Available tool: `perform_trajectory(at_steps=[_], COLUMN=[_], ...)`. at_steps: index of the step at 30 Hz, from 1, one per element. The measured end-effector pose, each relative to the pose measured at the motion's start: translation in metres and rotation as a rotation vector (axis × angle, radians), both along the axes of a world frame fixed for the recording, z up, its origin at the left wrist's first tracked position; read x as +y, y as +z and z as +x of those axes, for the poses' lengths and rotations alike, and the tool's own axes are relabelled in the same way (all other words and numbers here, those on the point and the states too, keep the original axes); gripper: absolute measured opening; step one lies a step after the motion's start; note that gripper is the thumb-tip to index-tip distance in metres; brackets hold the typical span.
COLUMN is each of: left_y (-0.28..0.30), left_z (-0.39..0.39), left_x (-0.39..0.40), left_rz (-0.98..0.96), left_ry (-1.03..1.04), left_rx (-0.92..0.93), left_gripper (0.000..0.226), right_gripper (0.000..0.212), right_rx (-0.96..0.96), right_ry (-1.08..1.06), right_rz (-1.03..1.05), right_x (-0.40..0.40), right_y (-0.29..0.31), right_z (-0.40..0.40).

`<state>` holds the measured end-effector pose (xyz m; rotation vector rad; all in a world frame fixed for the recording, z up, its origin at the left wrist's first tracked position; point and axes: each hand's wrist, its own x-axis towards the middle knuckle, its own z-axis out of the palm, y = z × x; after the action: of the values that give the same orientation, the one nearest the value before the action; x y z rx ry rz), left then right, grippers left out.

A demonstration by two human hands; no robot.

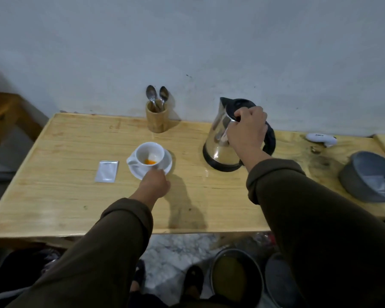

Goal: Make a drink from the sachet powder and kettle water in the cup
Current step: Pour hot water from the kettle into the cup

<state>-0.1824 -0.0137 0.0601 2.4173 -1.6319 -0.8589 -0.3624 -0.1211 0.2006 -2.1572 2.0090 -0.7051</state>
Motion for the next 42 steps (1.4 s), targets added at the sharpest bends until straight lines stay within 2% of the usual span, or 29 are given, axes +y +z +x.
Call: perform_trajectory(at_steps=[6, 8, 10, 14, 16, 23, 27, 33, 37, 42], left_y=[-0.020, -0.025, -0.027, -0.026, -0.028, -0.030, -0.028, -0.023, -0.026, -0.018], left_z=[-0.017, -0.020, -0.022, -0.025, -0.025, -0.020, -0.009, -0.002, 0.000, 0.000], left_x=[-0.004, -0.004, -0.005, -0.008, -0.010, -0.006, -0.002, 0.007, 0.009, 0.009], left_rz=[0.059, 0.063, 0.045, 0.046, 0.044, 0.056, 0.064, 0.080, 0.028, -0.034], left_ry=[0.116, 0.128, 0.131, 0.177, 0.190, 0.167, 0.136, 0.150, 0.194, 0.345], left_rx=[0.006, -0.007, -0.018, -0.018, -0.017, -0.032, -0.065, -0.046, -0.013, 0.079], left_gripper=[0.063, 0.063, 0.058, 0.052, 0.049, 0.054, 0.050, 0.051, 0.050, 0.044], right_gripper=[0.046, 0.050, 0.048, 0.041, 0.037, 0.032, 0.027, 0.025, 0.019, 0.018], right_rx=[0.014, -0.030, -0.104, -0.416, -0.487, -0.656, -0.611, -0.319, -0.205, -0.022], right_ry=[-0.137, -0.189, -0.214, -0.287, -0.301, -0.228, -0.187, -0.012, 0.138, 0.294], right_rz=[0.085, 0.164, 0.256, 0.442, 0.503, 0.420, 0.343, 0.260, 0.220, 0.184], right_x=[-0.014, -0.016, -0.019, -0.028, -0.032, -0.032, -0.036, -0.047, -0.048, -0.048], right_y=[-0.011, -0.015, -0.020, -0.022, -0.022, -0.030, -0.023, 0.002, 0.016, 0.031], right_z=[-0.047, -0.057, -0.065, -0.075, -0.078, -0.077, -0.068, -0.054, -0.041, -0.022])
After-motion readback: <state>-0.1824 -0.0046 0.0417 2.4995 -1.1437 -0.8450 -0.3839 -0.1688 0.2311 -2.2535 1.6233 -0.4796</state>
